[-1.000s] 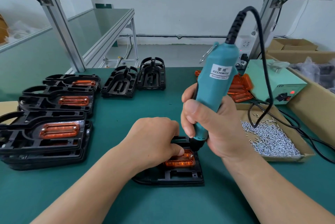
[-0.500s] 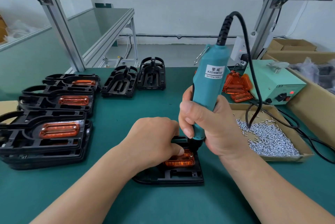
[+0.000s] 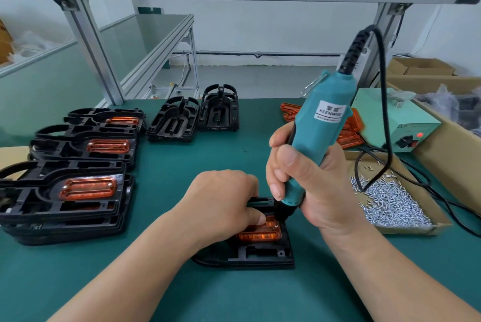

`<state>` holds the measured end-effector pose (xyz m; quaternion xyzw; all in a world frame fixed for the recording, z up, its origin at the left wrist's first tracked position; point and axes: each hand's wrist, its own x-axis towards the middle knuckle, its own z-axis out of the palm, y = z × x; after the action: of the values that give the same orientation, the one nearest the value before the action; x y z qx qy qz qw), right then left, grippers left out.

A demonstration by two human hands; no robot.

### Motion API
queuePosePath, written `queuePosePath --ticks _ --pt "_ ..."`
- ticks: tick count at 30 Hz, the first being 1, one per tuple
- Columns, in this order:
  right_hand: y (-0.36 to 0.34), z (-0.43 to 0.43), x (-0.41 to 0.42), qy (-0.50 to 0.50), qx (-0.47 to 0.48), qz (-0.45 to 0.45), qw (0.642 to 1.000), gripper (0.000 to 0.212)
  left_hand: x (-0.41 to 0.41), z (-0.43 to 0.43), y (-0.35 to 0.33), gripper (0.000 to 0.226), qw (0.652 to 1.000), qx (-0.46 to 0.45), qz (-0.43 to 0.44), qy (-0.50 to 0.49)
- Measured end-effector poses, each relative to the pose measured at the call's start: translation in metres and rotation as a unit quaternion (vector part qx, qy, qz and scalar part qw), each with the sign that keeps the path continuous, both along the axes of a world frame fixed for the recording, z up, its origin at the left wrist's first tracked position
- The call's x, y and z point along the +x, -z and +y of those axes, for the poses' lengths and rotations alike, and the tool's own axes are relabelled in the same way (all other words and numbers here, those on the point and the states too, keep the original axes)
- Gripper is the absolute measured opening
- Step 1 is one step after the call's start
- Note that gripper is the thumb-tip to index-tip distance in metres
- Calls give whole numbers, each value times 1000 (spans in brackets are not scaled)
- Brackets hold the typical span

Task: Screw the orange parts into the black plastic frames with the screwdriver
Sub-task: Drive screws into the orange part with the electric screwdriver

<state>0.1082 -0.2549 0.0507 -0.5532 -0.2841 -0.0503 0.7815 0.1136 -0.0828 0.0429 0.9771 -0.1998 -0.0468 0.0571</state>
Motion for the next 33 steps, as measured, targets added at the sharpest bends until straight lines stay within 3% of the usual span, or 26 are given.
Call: queuePosePath --ticks 7,13,17,23,26,30,33 --pt "0 -2 -6 -8 -47 -51 998 22 -3 1 -1 36 1000 -10 -7 10" --pt "-3 -3 -4 -5 -14 -12 1000 27 -2 2 -1 40 1000 -3 -4 22" --pt "-3 -3 -3 20 22 20 999 12 -2 2 -2 39 1000 -3 -1 20" --pt "-5 -5 -7 -30 -35 -31 998 34 -3 1 -2 36 999 -4 6 31" --pt "-9 -3 -4 -24 14 4 1000 35 -4 1 -2 36 999 -2 -5 34" --pt "-15 -18 6 38 118 37 992 11 -3 2 -2 39 999 -3 -15 37" --pt "-11 -27 14 74 169 85 979 12 -1 7 1 38 999 -18 -11 42"
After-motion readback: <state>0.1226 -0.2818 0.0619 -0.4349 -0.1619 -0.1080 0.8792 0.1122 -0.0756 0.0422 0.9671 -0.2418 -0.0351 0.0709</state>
